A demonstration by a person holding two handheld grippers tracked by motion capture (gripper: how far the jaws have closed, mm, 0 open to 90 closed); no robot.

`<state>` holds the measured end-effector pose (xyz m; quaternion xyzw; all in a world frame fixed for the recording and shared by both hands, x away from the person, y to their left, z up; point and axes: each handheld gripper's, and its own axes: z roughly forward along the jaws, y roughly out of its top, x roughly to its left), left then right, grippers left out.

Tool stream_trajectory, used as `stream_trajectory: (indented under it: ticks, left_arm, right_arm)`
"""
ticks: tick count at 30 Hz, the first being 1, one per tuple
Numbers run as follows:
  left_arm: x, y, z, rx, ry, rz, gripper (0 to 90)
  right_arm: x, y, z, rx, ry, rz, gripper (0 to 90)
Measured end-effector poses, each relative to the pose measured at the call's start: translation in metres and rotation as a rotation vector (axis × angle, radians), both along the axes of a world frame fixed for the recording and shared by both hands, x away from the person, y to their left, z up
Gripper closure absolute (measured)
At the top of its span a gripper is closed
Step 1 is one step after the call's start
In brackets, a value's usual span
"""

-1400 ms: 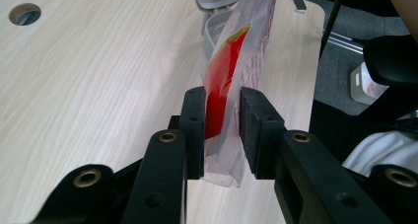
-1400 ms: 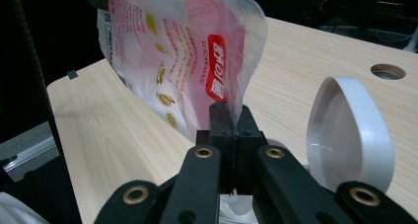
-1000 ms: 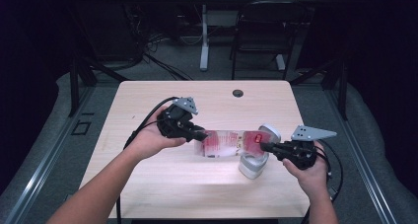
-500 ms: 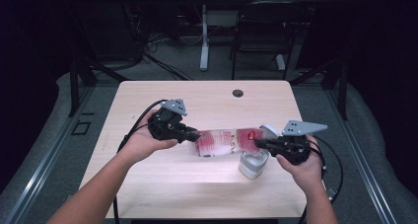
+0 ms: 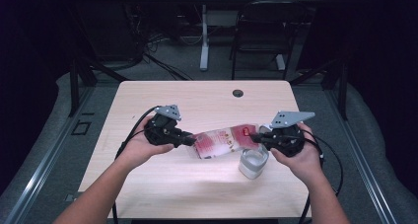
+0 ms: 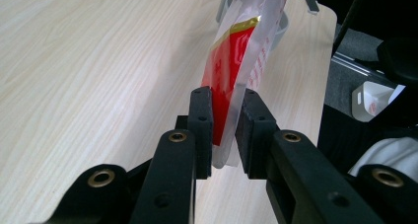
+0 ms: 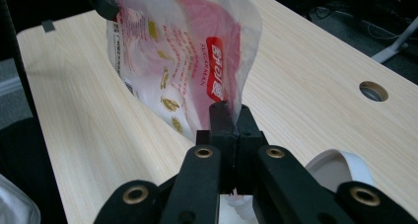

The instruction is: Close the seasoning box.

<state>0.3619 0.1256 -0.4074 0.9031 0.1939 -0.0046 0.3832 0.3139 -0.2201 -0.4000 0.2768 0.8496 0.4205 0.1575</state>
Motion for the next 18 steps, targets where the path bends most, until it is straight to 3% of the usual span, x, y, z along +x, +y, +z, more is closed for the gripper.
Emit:
stream_trajectory:
  ticks: [9, 15, 17, 18]
  left_arm:
    - [-0.002, 0.002, -0.013, 0.004, 0.015, -0.001, 78.7]
    - [-0.002, 0.005, -0.019, 0.001, 0.016, 0.005, 78.7]
    - [-0.003, 0.006, -0.020, 0.019, 0.005, 0.016, 78.6]
    - [-0.003, 0.006, -0.023, 0.000, 0.021, 0.007, 78.5]
  right_arm:
    - [0.002, 0.010, 0.007, -0.088, 0.009, 0.027, 90.0]
    - [0.003, 0.015, 0.009, -0.110, 0.014, 0.040, 90.0]
    - [0.003, 0.016, 0.008, -0.107, 0.016, 0.043, 90.0]
    - [0.003, 0.016, 0.007, -0.110, 0.017, 0.043, 90.0]
